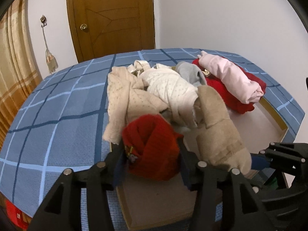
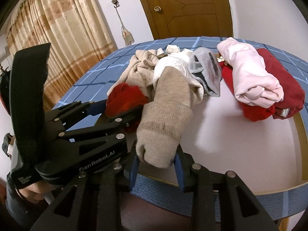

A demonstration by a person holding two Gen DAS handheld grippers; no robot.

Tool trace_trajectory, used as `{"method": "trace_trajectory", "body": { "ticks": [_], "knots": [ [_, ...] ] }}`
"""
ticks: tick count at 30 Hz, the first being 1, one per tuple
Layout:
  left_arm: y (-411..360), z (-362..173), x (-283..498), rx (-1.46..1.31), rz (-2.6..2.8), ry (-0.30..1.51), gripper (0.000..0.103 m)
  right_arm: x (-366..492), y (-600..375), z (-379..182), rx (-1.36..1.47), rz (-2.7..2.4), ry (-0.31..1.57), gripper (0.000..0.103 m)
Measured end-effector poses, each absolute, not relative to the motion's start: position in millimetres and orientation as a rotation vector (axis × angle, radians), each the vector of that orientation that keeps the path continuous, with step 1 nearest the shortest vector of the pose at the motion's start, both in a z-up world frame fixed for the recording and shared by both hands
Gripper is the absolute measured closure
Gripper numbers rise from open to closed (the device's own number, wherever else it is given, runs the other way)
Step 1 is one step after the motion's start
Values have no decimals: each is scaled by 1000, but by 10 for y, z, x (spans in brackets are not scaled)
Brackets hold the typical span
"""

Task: Take underwear out of drawer
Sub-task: 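Carry both socks over the white tray and lower them beside the other clothes, then open both tools to release the socks into the tray, then withdraw both tools back from the tray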

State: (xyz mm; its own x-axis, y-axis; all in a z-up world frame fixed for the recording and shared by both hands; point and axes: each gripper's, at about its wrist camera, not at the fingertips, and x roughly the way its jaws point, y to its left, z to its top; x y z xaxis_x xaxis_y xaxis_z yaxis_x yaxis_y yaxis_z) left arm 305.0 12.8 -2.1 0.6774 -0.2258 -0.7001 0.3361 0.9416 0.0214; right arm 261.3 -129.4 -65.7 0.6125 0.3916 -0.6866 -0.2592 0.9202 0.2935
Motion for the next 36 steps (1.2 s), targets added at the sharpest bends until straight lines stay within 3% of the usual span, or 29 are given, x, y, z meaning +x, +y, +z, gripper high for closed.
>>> {"method": "trace_trajectory", "body": {
  "ticks": [4,7,9,11,36],
  "knots": [
    [125,-5,3021,155,-316,766,41,2588,-1286,-647,150,376,837,62],
    [118,48,2971,163,-309,749,31,2559,-1327,-623,157,362,835,56],
    [130,102,2926,181,-259,721,6,2541,-1374,-617,180,368,837,55],
    [167,169,2865,183,-224,679,1,2505,-1414,-606,203,379,832,54],
    [241,334,2285,140,-170,639,1,1908,-1676,-405,362,362,701,51]
  ]
}}
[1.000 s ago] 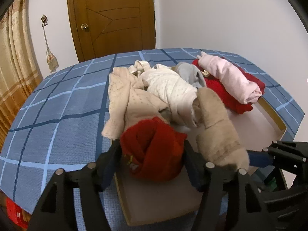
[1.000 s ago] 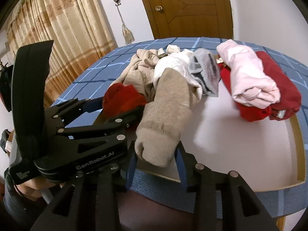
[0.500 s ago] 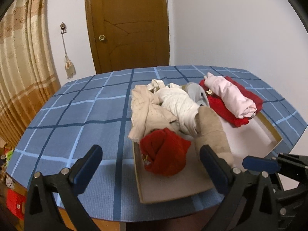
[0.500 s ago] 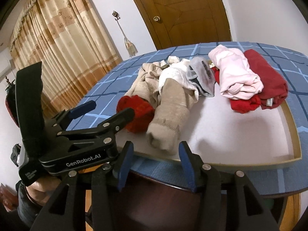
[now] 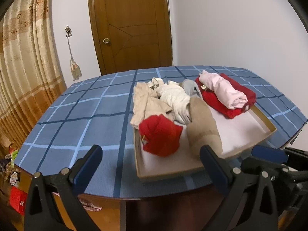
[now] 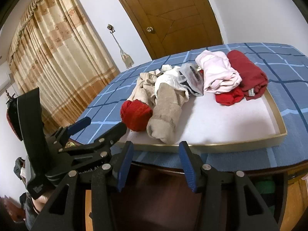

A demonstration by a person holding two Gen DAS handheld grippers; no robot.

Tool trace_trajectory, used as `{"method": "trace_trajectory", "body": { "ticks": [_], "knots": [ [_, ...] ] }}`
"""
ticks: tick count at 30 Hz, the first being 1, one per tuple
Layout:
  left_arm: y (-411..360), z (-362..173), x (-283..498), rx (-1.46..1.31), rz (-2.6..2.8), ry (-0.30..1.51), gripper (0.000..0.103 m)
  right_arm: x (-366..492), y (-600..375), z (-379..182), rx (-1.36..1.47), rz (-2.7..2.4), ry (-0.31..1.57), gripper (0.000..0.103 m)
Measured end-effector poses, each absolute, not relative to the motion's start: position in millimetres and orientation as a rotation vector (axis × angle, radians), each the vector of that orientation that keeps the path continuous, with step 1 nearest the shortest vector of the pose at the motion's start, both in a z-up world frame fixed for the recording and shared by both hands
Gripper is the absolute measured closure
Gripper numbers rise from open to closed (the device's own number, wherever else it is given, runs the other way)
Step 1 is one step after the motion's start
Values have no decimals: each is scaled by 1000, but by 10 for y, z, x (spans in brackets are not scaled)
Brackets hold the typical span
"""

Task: Take underwear out of drawer
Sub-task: 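Withdraw both tools back from the tray, then lower both tools toward the open drawer beneath the tray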

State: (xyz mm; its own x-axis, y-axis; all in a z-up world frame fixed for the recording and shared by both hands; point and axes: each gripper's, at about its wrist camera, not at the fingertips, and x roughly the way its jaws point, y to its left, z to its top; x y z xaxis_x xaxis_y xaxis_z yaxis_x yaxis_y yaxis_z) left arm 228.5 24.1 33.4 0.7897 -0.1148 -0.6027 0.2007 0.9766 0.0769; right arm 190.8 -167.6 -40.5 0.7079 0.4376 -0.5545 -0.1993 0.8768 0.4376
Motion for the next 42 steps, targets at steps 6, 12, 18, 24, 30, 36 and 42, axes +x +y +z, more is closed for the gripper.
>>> {"method": "trace_trajectory", "body": {
  "ticks": [6,12,18,24,30,36,42],
  "knots": [
    [215,326,2167,151,-152,635,1,1779,-1693,-417,372,356,690,51],
    [192,325,2054,159,-148,629,1,1710,-1750,-423,384,348,683,51],
    [182,321,1989,154,-145,632,1,1650,-1778,-401,387,348,673,51],
    [160,313,1901,156,-150,630,1,1548,-1793,-384,382,343,658,51],
    [117,275,1779,146,-161,636,1,1437,-1842,-411,392,333,652,51],
    [77,225,1679,139,-168,651,1,1323,-1916,-451,397,323,647,51],
    [29,171,1565,146,-172,659,1,1191,-1965,-483,400,316,639,51]
  ]
}}
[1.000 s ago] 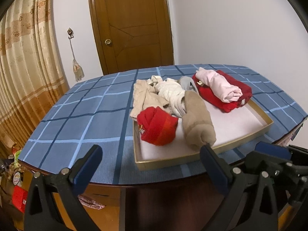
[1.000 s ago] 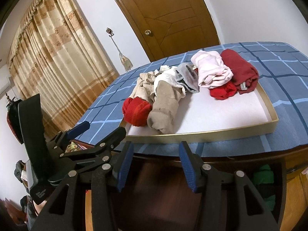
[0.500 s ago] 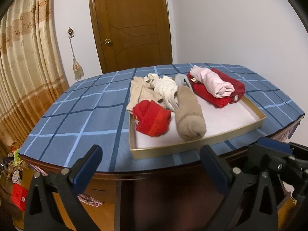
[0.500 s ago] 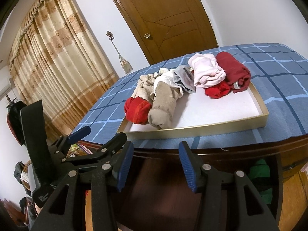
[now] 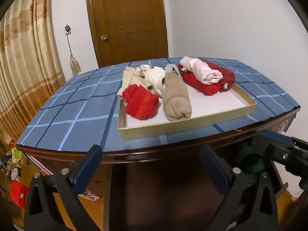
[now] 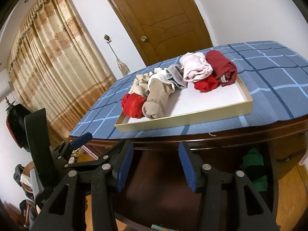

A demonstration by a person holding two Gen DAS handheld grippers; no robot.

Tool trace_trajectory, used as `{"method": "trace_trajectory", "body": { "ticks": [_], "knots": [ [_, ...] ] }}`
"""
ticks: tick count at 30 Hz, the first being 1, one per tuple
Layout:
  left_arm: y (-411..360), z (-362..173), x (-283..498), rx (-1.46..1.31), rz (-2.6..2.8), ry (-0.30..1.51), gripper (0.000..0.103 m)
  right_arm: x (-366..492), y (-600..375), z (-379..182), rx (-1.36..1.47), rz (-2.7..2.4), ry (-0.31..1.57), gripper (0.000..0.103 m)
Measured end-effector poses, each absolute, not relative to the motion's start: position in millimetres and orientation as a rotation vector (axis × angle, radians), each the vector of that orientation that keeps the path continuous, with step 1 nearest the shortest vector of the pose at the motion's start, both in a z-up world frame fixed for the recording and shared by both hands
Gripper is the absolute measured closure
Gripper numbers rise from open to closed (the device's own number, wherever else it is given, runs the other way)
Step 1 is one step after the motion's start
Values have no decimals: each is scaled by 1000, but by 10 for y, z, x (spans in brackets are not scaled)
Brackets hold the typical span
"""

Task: Take underwear out of drawer
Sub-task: 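Lower both tools toward the open drawer beneath the tray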

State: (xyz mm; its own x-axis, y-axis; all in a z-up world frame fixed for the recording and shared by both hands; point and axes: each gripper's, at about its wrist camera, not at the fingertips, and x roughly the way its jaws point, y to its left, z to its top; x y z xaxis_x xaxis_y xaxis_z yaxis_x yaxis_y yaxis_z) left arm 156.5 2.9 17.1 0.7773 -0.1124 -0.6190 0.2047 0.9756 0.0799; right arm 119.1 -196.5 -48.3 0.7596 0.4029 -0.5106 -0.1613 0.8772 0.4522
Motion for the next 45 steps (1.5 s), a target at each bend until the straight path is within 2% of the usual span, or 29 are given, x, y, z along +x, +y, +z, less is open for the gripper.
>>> {"method": "trace_trajectory", "body": {
  "ticks": [32,45],
  "knots": [
    [-350,-330,1013,181,-258,732,1,471,-2562,-1089,445,180,709,51],
    [-521,-605,906,184,-358,819,1,233,-2933,-1279,445,56,785,51]
  ]
}}
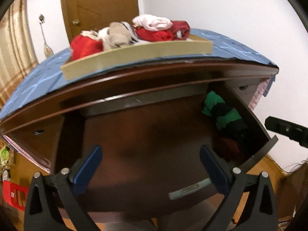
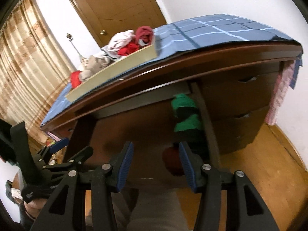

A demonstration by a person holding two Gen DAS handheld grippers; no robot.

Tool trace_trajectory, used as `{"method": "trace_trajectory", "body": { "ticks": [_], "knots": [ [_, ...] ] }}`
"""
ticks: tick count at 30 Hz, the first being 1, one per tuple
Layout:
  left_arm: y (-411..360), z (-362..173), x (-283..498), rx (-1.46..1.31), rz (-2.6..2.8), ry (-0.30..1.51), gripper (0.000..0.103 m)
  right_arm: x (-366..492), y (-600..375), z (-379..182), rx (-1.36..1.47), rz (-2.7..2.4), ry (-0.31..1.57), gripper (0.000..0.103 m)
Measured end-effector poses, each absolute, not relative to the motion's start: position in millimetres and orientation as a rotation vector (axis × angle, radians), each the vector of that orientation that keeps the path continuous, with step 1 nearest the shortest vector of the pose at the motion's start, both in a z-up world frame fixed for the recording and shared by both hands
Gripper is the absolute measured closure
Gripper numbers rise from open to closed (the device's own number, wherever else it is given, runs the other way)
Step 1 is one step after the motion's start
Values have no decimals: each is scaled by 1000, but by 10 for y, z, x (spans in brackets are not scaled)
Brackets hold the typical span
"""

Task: Take underwear out of drawer
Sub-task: 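Lower both tools toward the open drawer beneath the tray, then reach the right tool into the drawer and grasp the green-and-black sock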

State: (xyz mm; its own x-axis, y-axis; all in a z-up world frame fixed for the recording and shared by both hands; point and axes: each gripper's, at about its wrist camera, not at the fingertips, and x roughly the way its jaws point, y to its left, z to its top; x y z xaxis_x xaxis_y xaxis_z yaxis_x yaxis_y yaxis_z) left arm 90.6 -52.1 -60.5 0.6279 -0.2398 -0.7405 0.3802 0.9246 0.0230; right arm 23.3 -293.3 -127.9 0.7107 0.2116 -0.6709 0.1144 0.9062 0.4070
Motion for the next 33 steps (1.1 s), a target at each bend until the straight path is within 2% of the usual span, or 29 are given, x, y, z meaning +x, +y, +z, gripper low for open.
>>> {"method": "trace_trajectory", "body": {
  "ticks": [7,19,33],
  "knots": [
    [-715,-764,946,221,-396,866,1,283,-3184,-1365,456,0,814,51],
    [-708,-804,1151,204,-385,902,1,856,-3030,-1600,430,77,934,51],
    [-465,-732,1335,142,-362,904,1,1604,-2808,-1846,202,-22,1092,51]
  ]
}}
